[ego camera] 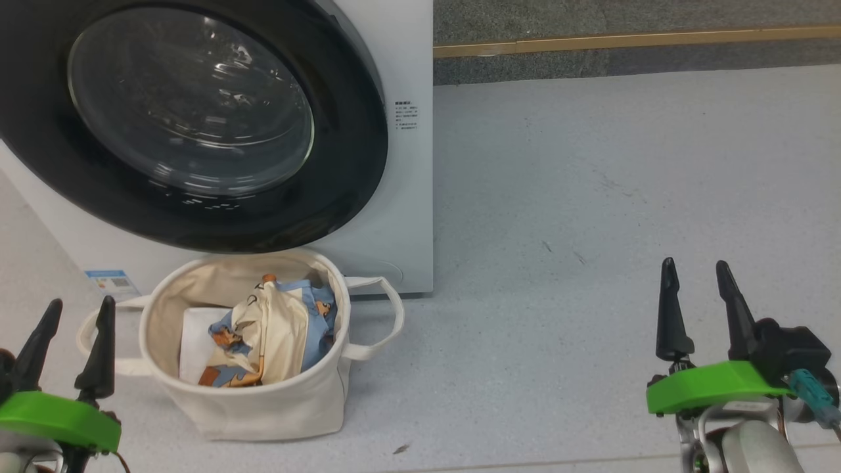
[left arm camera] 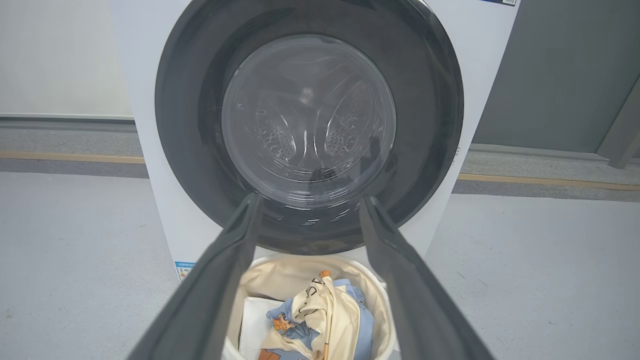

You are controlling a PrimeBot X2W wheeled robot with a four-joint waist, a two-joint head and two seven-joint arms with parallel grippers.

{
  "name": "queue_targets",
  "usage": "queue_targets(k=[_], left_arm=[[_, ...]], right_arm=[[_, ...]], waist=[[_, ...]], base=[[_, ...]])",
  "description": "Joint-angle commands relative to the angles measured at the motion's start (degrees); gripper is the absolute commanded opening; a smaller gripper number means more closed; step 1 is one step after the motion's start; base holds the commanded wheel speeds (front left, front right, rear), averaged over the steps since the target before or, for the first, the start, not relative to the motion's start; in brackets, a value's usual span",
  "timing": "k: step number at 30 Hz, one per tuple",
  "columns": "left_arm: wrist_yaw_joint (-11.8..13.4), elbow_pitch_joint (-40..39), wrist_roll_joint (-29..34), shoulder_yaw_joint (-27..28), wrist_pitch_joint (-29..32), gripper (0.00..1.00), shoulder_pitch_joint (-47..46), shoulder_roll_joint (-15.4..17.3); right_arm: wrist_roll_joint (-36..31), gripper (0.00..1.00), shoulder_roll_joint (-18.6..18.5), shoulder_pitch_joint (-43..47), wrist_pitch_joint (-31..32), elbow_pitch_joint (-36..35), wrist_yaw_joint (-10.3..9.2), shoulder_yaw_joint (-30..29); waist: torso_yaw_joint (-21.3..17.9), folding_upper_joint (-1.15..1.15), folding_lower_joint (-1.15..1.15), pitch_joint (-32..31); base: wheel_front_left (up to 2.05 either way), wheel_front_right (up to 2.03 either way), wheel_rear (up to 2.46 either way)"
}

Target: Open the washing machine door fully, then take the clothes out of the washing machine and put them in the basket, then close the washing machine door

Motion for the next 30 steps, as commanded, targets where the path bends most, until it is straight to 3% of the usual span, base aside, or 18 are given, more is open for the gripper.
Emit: queue_targets(k=[1,24,25,30], left_arm=[[-0.3,-1.1,0.4,2.5,-0.7,1.0,-2.7,2.2],[-0.3,-1.2,-0.1,2.5,-0.7,1.0,-2.6,2.6],[0.0,0.4,0.0,-0.1,0.0,0.0,0.0,-0.2],[0.1,3.2,-0.1,-1.3,0.1,0.0,2.8,-3.3]], right_arm=[[0.3,1.0,-0.5,-0.8,-0.7,-1.7,-0.01,1.3],[0.3,1.0,-0.4,-0.8,-0.7,-1.2,-0.01,1.1],[0.0,0.0,0.0,0.0,0.0,0.7,0.0,0.0],[0.1,0.0,0.3,1.9,0.1,4.6,0.0,0.2]], waist=[[0.0,0.0,0.0,0.0],[0.8,0.0,0.0,-0.1],[0.8,0.0,0.0,-0.1],[0.9,0.0,0.0,-0.1]], base=[[0.0,0.0,0.0],[0.0,0.0,0.0],[0.0,0.0,0.0],[0.0,0.0,0.0]])
